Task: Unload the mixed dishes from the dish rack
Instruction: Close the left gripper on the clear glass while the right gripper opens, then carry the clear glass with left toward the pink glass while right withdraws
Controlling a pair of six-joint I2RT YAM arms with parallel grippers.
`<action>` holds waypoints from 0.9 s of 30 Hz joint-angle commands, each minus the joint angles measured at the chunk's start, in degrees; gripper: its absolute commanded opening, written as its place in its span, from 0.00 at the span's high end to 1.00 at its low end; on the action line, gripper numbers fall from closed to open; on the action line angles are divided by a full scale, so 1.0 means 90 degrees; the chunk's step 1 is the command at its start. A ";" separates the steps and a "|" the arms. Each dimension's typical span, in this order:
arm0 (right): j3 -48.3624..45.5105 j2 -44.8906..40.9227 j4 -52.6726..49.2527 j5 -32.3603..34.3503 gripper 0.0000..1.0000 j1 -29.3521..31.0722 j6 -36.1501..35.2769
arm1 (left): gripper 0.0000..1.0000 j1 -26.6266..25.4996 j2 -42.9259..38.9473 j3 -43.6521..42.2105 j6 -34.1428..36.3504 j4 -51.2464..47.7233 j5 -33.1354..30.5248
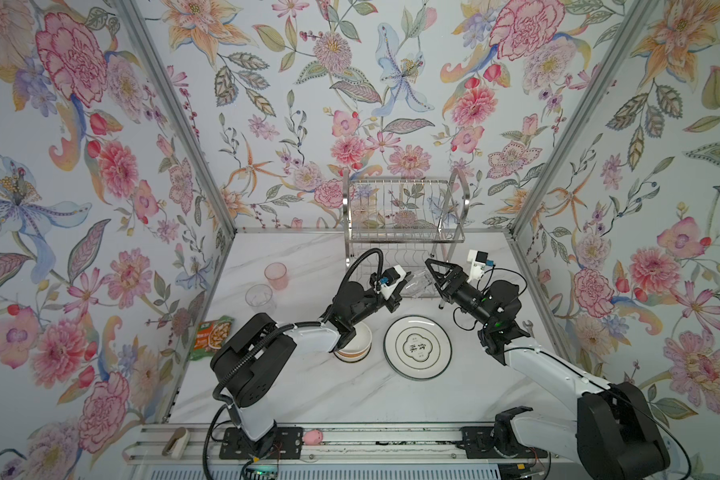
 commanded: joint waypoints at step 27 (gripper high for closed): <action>-0.0378 -0.2210 -0.2189 0.1734 0.01 0.1176 -0.7584 | 1.00 0.0737 -0.4418 0.0153 0.0185 -0.5015 -0.3521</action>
